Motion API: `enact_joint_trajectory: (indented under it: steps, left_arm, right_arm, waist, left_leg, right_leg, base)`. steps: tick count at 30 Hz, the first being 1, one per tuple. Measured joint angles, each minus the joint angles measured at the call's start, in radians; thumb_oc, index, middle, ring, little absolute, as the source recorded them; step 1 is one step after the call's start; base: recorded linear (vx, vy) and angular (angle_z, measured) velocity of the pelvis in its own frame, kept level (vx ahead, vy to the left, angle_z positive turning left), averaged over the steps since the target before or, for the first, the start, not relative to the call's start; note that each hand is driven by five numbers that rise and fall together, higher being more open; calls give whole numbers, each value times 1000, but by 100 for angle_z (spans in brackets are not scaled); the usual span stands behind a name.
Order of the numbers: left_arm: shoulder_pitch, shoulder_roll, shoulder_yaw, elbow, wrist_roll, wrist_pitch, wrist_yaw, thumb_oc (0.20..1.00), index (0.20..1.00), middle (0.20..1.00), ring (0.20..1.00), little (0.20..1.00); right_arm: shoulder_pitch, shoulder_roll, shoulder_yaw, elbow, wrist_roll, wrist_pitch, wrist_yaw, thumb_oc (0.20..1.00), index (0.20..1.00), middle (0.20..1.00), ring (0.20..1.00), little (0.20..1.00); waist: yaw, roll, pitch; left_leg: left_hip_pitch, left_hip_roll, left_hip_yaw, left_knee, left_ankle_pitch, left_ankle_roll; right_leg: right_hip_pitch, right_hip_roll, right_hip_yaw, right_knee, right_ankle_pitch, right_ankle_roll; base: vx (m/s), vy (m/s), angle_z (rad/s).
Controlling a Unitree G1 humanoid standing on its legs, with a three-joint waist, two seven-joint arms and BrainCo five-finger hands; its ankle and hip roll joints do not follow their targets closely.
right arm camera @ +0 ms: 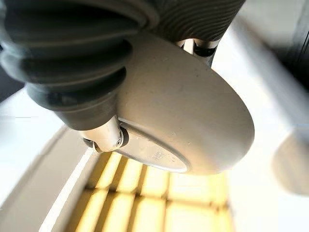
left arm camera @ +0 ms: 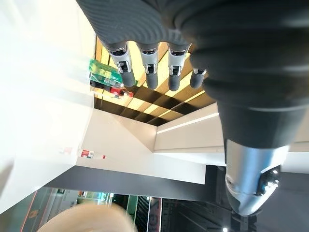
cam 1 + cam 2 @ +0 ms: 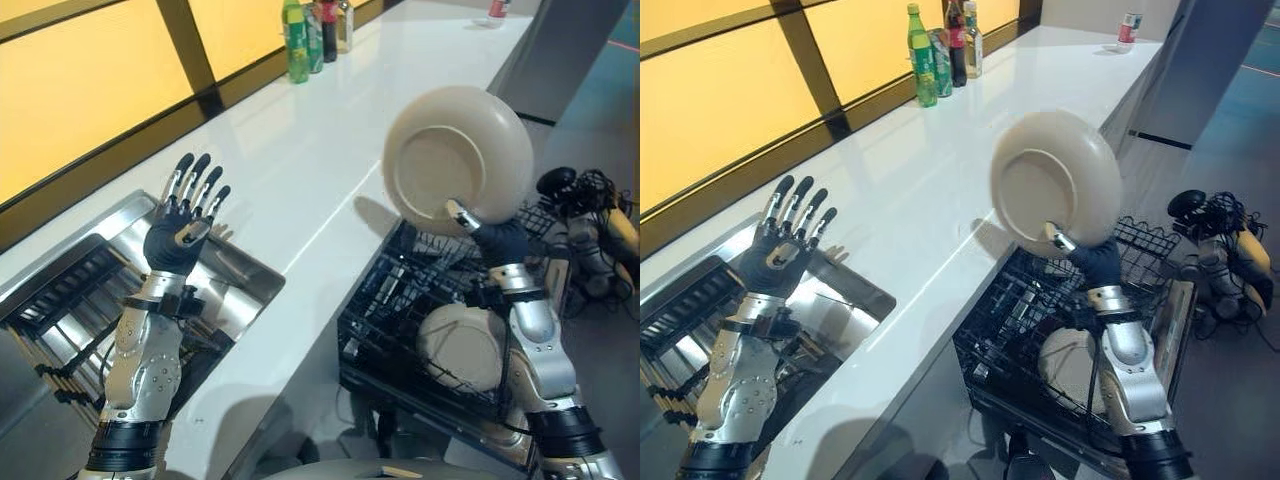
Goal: Pick up plates and place into dishwasher.
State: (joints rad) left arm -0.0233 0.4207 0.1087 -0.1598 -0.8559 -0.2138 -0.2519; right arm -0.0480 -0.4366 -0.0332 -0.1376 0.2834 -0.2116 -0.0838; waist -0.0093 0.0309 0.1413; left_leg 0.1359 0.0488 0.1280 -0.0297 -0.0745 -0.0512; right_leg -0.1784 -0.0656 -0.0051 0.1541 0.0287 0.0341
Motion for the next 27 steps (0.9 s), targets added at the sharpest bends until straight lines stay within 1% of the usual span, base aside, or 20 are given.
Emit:
enact_joint_trajectory:
  steps: [3, 6, 8, 9, 13, 15, 18, 21, 25, 27]
  left_arm:
    - [2, 3, 2, 6, 0, -7, 7, 1000, 1000, 1000, 1000, 1000]
    - [5, 1, 6, 22, 1, -6, 6, 1000, 1000, 1000, 1000, 1000]
    - [30, 1, 32, 23, 0, 0, 6, 1000, 1000, 1000, 1000, 1000]
    - [35, 2, 41, 24, 0, 4, 5, 1000, 1000, 1000, 1000, 1000]
    - [48, 6, 75, 23, -3, 19, 1, 1000, 1000, 1000, 1000, 1000]
    - [48, 17, 75, 23, -2, 40, -3, 1000, 1000, 1000, 1000, 1000]
    - [48, 24, 72, 23, -3, 56, -3, 1000, 1000, 1000, 1000, 1000]
    - [47, 52, 72, 23, -3, 71, -3, 1000, 1000, 1000, 1000, 1000]
    - [47, 82, 71, 23, -15, 73, -2, 1000, 1000, 1000, 1000, 1000]
    - [47, 102, 71, 23, -25, 73, -2, 1000, 1000, 1000, 1000, 1000]
  right_arm:
    - [17, -37, -42, 51, -66, 11, -44, 200, 200, 200, 200, 200]
    - [33, -52, -104, 104, -98, 40, -90, 200, 200, 200, 200, 200]
    - [52, -61, -132, 111, -118, 60, -119, 200, 200, 200, 200, 200]
    - [59, -62, -139, 121, -125, 69, -128, 200, 200, 200, 200, 200]
    - [84, -75, -152, 165, -195, 111, -145, 200, 200, 200, 200, 200]
    - [88, -81, -152, 192, -222, 131, -145, 200, 200, 200, 200, 200]
    - [89, -91, -151, 233, -257, 143, -153, 200, 200, 200, 200, 200]
    - [88, -117, -151, 288, -268, 149, -156, 200, 200, 200, 200, 200]
    - [76, -152, -138, 357, -318, 161, -165, 200, 200, 200, 200, 200]
    - [70, -180, -111, 395, -344, 168, -164, 200, 200, 200, 200, 200]
  waist:
    - [-33, -1, 2]
    - [-45, -3, 14]
    - [-54, 0, 28]
    - [-55, 0, 32]
    - [-53, -4, 58]
    - [-51, -6, 70]
    - [-49, -11, 89]
    - [-34, -14, 104]
    - [-25, -20, 132]
    - [-24, -25, 138]
  left_leg:
    - [-8, 3, -3, 8, 0, 0]
    - [-7, 8, -6, 32, -9, -12]
    - [-5, 15, -11, 45, -19, -15]
    - [-5, 16, -14, 47, -23, -13]
    - [-6, 18, -22, 56, -27, -14]
    - [-7, 19, -29, 56, -27, -14]
    - [-9, 22, -42, 56, -27, -14]
    - [-19, 26, -50, 62, -27, -14]
    - [-30, 33, -65, 76, -32, -22]
    - [-29, 36, -77, 81, -34, -25]
  right_leg:
    - [-1, 4, 6, 3, 7, 5]
    - [4, 6, 2, 20, -2, 1]
    - [13, 5, -3, 22, -9, -2]
    - [18, 5, -4, 21, -12, -6]
    - [26, 3, -9, 21, -14, -5]
    - [31, 2, -16, 20, -14, -2]
    - [39, 2, -31, 17, -14, 0]
    - [39, 4, -39, 15, -15, 0]
    - [48, 3, -60, 13, -20, 0]
    - [60, 8, -64, 10, -23, 1]
  base:
    - [77, -135, -2]
    - [134, -150, 2]
    - [150, -172, 6]
    - [130, -164, 5]
    - [136, -166, 6]
    - [97, -156, 12]
    - [46, -164, 13]
    - [42, -164, 9]
    - [82, -192, 15]
    - [48, -214, 18]
